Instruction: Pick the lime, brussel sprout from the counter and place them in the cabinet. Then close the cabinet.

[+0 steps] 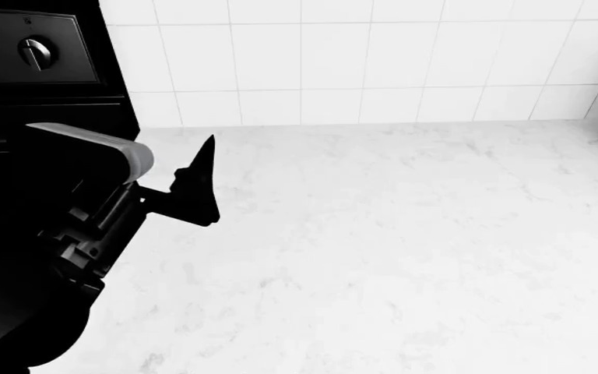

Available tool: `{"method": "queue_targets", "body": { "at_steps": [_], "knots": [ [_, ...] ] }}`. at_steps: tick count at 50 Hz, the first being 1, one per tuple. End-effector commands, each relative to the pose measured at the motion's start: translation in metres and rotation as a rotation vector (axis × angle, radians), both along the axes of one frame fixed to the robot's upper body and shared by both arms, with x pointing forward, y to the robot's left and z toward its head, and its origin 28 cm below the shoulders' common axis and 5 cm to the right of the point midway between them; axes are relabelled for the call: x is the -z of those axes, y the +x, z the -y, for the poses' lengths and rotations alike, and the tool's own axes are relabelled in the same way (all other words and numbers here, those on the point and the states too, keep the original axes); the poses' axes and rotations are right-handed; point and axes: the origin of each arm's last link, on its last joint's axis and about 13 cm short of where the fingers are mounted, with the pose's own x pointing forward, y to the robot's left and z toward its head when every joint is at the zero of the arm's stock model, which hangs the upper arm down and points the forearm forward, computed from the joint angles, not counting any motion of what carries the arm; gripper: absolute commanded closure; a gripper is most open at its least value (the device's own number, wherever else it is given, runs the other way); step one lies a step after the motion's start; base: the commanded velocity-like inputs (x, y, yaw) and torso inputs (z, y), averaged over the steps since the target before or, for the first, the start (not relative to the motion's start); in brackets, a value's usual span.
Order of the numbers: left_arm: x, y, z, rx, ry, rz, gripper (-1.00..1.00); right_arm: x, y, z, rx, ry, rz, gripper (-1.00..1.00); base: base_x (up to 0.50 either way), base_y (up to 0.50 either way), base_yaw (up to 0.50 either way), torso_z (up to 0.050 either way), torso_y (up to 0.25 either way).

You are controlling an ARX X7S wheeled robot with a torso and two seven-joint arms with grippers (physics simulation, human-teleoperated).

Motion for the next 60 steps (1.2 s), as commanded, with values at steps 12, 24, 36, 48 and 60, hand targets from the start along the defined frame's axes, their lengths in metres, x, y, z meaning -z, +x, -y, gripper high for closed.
{"method": "queue_targets", "body": {
  "at_steps": [12,24,36,48,60],
  "knots": [
    [-0.003,-0.002,0.0,0.0,-0.005,0.003,-1.0,0.047,0.038,0.027,0.13,0.01,-0.5,-1.0,0.0,0.0,0.0,0.0,0.0],
    [0.0,0.001,-0.001,0.001,-0.01,0.007,-1.0,0.052,0.008,0.038,0.082,0.016,-0.437,-1.0,0.0,0.0,0.0,0.0,0.0],
    [-0.002,0.0,-0.001,-0.003,-0.013,0.014,-1.0,0.055,-0.019,0.045,0.07,-0.006,-0.386,-1.0,0.0,0.0,0.0,0.0,0.0],
    [-0.003,0.0,-0.001,-0.003,-0.013,0.021,-1.0,0.064,-0.043,0.06,0.048,0.022,-0.358,-1.0,0.0,0.0,0.0,0.0,0.0],
    [-0.004,0.0,-0.002,-0.009,-0.023,0.032,-1.0,0.074,-0.072,0.07,-0.044,0.033,-0.306,-1.0,0.0,0.0,0.0,0.0,0.0]
  ]
}}
